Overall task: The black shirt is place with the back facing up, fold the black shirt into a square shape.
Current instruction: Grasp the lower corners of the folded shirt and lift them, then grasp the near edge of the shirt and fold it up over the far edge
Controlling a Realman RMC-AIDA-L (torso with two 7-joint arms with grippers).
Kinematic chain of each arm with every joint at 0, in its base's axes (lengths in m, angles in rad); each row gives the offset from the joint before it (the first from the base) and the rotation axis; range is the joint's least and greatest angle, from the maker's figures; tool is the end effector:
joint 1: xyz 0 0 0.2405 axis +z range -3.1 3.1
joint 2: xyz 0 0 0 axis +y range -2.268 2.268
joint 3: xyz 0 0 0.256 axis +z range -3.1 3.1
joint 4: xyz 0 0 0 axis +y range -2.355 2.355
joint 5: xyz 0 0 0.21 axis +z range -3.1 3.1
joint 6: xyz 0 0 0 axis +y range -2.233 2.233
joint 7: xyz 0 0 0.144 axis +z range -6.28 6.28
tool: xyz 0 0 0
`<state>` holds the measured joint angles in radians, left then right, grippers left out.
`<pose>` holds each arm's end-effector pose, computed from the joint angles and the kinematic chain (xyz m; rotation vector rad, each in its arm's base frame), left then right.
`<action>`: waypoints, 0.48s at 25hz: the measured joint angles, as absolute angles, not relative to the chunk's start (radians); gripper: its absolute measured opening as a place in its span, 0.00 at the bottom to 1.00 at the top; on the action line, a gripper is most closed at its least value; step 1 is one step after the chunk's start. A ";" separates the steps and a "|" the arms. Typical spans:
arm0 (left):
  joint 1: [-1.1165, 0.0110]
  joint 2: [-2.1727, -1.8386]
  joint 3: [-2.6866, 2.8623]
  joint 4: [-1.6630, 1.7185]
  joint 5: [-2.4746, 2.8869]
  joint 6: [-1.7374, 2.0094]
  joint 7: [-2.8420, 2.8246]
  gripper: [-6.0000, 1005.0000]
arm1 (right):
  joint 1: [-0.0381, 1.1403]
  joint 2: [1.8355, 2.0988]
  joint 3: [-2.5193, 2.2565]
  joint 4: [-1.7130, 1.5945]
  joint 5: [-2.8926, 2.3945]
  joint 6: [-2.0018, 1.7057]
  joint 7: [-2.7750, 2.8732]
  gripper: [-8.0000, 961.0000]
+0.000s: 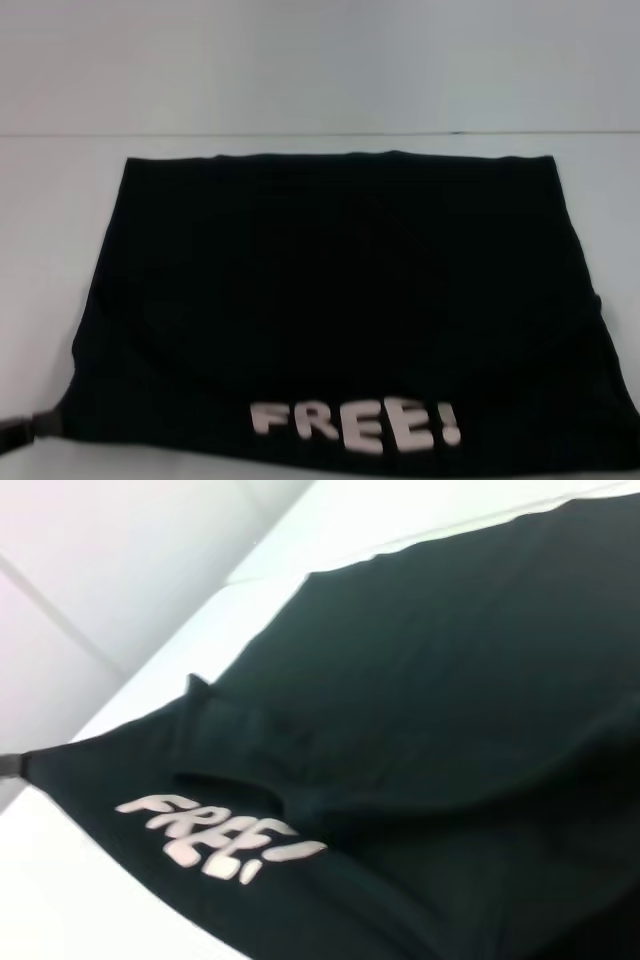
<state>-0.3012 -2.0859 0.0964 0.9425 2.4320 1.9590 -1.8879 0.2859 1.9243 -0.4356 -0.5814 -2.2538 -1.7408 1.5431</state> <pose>-0.3563 0.2079 0.0793 -2.2584 -1.6302 -0.7144 0.3757 0.2264 0.0606 -2.5346 1.2807 0.5732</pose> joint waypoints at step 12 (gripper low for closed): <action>-0.291 -2.089 0.105 0.964 2.598 2.069 -1.899 0.01 | 0.193 1.925 -0.379 -0.574 -2.361 -1.846 1.482 0.05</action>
